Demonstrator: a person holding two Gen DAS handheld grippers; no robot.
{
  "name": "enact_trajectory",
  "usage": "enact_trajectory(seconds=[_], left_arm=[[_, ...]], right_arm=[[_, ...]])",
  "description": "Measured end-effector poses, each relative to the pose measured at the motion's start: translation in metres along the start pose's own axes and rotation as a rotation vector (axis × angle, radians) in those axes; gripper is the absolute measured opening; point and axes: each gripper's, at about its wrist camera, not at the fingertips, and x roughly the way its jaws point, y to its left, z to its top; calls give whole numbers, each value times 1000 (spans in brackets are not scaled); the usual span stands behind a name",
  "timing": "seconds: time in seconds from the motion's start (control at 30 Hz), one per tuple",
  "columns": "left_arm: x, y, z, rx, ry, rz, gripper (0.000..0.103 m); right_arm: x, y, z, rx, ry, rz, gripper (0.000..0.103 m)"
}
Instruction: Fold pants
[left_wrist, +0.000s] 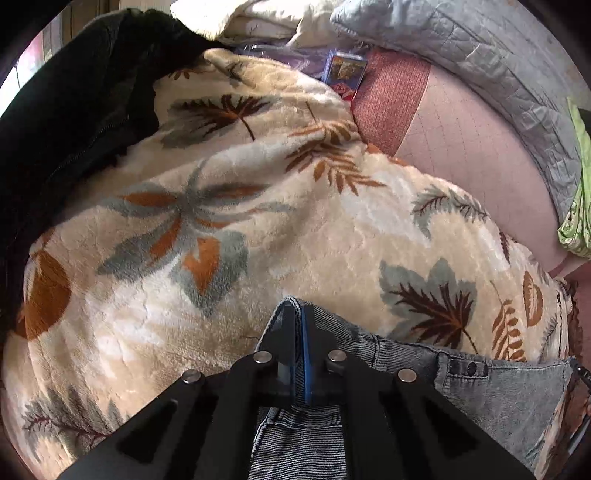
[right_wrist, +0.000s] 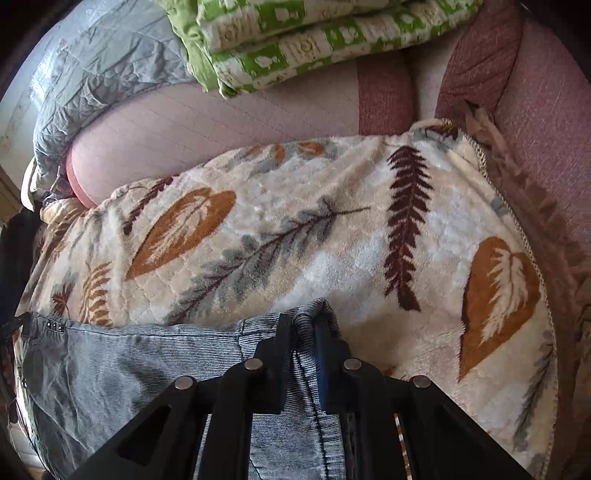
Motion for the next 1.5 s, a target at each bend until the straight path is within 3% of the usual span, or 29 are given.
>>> enact_trajectory(seconds=[0.1,0.17,0.2,0.23,0.33,0.37,0.4,0.43,0.5,0.57,0.67,0.73,0.77,0.8,0.87,1.03,1.13,1.2,1.27,1.3,1.37,1.5], left_arm=[[-10,-10,5,25,-85,29,3],[-2,-14,2,24,-94,75,4],[7,-15,-1,30,-64,98,5],[15,-16,-4,38,-33,125,5],[13,-13,-12,63,-28,155,7],[4,-10,-14,60,-42,146,8],[-7,-7,-16,54,-61,144,14],[-20,-3,-20,51,-90,144,20],[-45,1,-34,57,-140,137,59],[-66,3,-52,87,-188,134,70],[-69,0,-73,133,-139,138,70],[-61,-1,-86,143,-104,153,70],[-55,-1,-91,146,-76,159,70],[-48,-1,-96,149,-43,167,70],[-36,-2,-101,155,-5,203,70],[-36,1,-105,155,-4,199,70],[-36,0,-104,161,1,209,70],[-38,-1,-105,166,2,219,70],[-45,-3,-106,169,-5,228,70],[-51,-4,-108,176,-11,219,70],[-67,-6,-113,210,-31,208,70],[-110,4,-136,226,-64,179,70]], right_arm=[[-9,1,4,-6,-47,-20,12],[20,2,0,-12,65,-51,16],[40,0,-6,-14,150,-67,24],[52,-1,-14,-20,200,-84,27],[28,-13,-23,68,92,2,35],[16,-23,-26,134,64,52,48],[5,-33,-32,191,43,78,64],[-6,-40,-38,226,34,79,67],[-19,-50,-52,257,54,87,67],[-22,-56,-68,286,93,134,67],[-8,-53,-88,289,166,144,67],[4,-46,-96,284,207,158,53],[8,-40,-97,268,223,136,38],[8,-34,-97,240,219,98,30],[-1,-23,-95,210,219,92,21],[-51,-9,-91,117,144,6,21],[-33,-15,-105,110,215,-21,24],[-5,-18,-119,47,285,-74,30],[-15,-18,-120,61,202,-71,37],[-22,-24,-122,118,187,-53,53],[-45,-28,-127,160,136,-32,66],[-98,-31,-158,166,88,9,66]])
